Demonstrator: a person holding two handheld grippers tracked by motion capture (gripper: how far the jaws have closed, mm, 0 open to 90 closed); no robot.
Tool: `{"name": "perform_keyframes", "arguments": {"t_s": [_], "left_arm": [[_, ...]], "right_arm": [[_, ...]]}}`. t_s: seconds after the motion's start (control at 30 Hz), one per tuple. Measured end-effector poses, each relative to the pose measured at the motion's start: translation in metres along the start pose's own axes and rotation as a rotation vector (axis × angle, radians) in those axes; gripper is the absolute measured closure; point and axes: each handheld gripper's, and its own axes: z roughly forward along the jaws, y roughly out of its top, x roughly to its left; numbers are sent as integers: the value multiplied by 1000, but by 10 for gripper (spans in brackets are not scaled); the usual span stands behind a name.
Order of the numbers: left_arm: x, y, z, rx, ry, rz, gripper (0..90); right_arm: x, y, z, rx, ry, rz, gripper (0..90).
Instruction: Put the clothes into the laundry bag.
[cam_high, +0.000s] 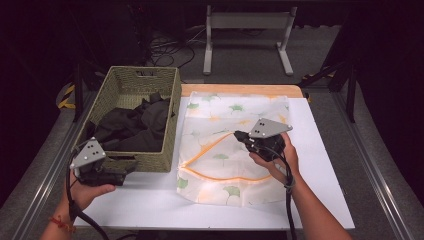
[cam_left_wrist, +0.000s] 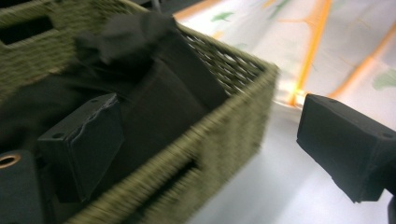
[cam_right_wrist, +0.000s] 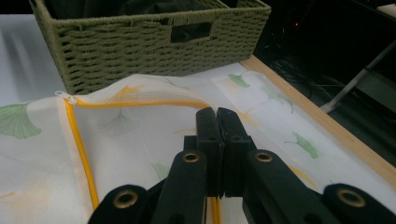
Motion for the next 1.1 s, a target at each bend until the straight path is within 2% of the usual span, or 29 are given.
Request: {"name": "perform_keyframes", "arguments": {"t_s": [0.13,0.3,0.37,0.43,0.5,0.53,0.57,0.6,0.67,0.77,0.8,0.83,0.87,0.9,0.93,1.0,1.03,1.1], "left_arm": [[16,14,8,28,40,21,72],[30,27,25,89,23,23,45],[36,30,34,117,35,29,40],[42,33,44,148,13,19,33],[45,36,55,186,4,23,33],[45,38,63,212,-18,35,32],[44,39,68,231,-14,45,28],[41,42,75,281,-2,81,30],[40,48,81,306,-15,103,38],[44,53,94,362,4,113,33],[46,55,101,411,0,107,33],[47,56,105,449,5,120,29],[49,56,108,456,32,144,30],[52,56,112,465,49,151,26],[52,56,112,465,49,151,26],[58,54,121,497,57,149,16],[60,53,125,503,61,136,16],[66,52,133,521,27,116,6]], "right_arm": [[2,10,-2,-17,-11,-18,890],[1,15,-5,-30,-8,-18,890],[0,13,-4,-23,0,-16,890],[0,11,-2,-18,4,-12,890],[0,8,1,-13,15,-2,890],[0,6,1,-13,18,-1,889],[1,4,3,-11,22,6,890],[1,4,3,-12,24,7,889],[1,1,4,-16,33,19,889],[3,-2,5,-22,42,30,888],[3,-4,5,-23,45,32,888],[4,-7,6,-23,50,37,888],[4,-9,6,-22,53,40,889],[4,-11,7,-17,55,43,889],[4,-13,8,-11,56,43,888],[3,-17,9,-4,60,50,889],[3,-17,9,-4,60,50,889],[1,-19,9,-4,62,60,888]]}}
